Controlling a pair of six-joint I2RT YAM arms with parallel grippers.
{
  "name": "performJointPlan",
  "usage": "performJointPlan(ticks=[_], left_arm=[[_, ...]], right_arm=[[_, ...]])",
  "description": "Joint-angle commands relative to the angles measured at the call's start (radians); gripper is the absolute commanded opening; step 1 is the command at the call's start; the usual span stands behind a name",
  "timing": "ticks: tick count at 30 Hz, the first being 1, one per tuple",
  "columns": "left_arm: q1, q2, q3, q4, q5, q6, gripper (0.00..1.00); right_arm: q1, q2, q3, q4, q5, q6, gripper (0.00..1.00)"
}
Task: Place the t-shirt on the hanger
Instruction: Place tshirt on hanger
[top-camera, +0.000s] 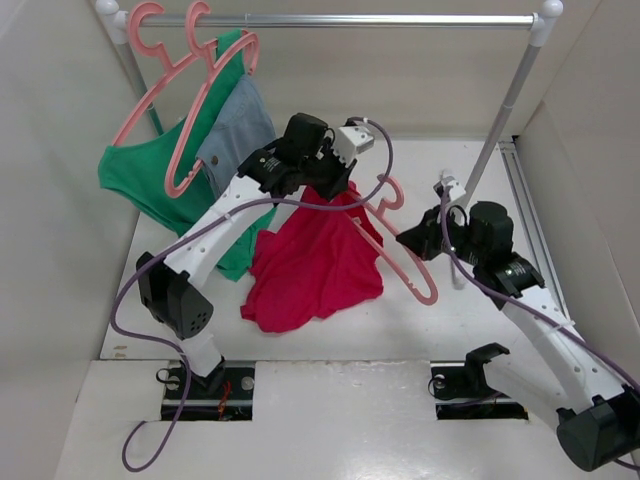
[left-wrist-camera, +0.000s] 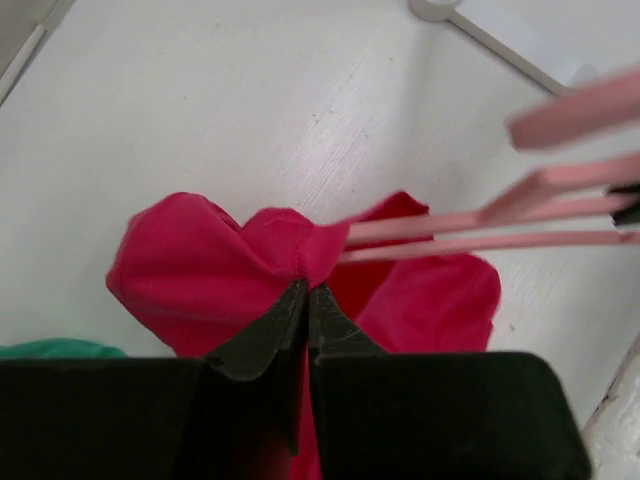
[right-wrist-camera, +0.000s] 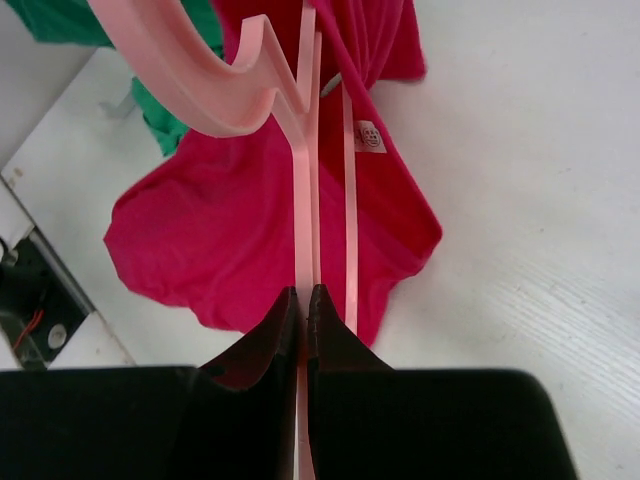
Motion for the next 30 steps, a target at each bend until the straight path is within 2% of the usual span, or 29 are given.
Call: performJointPlan(ticks=[1,6,9,14,15,17,18,19,21,22,23,25,28,30], left_arm=[[-0.029,-0.088,0.007,-0.055,0.071,0.092,0.0],[-0.096,-0.203,-0.137,-0.08,0.172,0.256,0.0],[-0.16,-0.257,-0.232,-0.067,0.161,0.356,0.0],[-0.16,-0.257,-0.278,-0.058,0.175,0.393,0.02],[-0.16,-0.268,-0.278,-0.058,0.175,0.406,0.22],[-0.135,-0.302,-0.287,-0.049,0.195,0.431,0.39],[-0.118,-0.323,-0.31,-0.008,0.218,0.443,0.42],[-0.102,-0.348,-0.33,0.024,0.218,0.452,0.49],[-0.076,-0.452,-0.396,0.109,0.205,0.52,0.55],[-0.076,-0.493,-0.497,0.215,0.188,0.56,0.59],[-0.076,-0.582,-0.558,0.28,0.171,0.599,0.69],[-0.067,-0.645,-0.719,0.456,0.136,0.695,0.78],[-0.056,-0.627,-0.734,0.483,0.135,0.735,0.83],[-0.046,-0.548,-0.657,0.405,0.172,0.759,0.86]], right_arm=[[-0.015,-0.013,0.059,0.101,0.09,0.02,0.0],[-0.026,-0.033,0.047,0.168,0.091,-0.025,0.0],[-0.026,-0.033,-0.002,0.236,0.01,-0.057,0.0],[-0.016,-0.053,-0.077,0.31,-0.069,-0.118,0.0],[-0.016,-0.066,-0.091,0.322,-0.083,-0.118,0.0],[-0.016,-0.11,-0.132,0.322,-0.095,-0.141,0.0],[-0.016,-0.127,-0.146,0.322,-0.095,-0.141,0.0],[-0.016,-0.142,-0.16,0.322,-0.106,-0.141,0.0],[-0.016,-0.165,-0.181,0.331,-0.106,-0.152,0.0],[-0.016,-0.178,-0.192,0.331,-0.115,-0.161,0.0],[-0.016,-0.178,-0.192,0.331,-0.115,-0.161,0.0],[-0.016,-0.164,-0.192,0.34,-0.152,-0.18,0.0],[-0.007,-0.127,-0.171,0.34,-0.181,-0.189,0.0],[-0.007,-0.118,-0.161,0.34,-0.204,-0.198,0.0]])
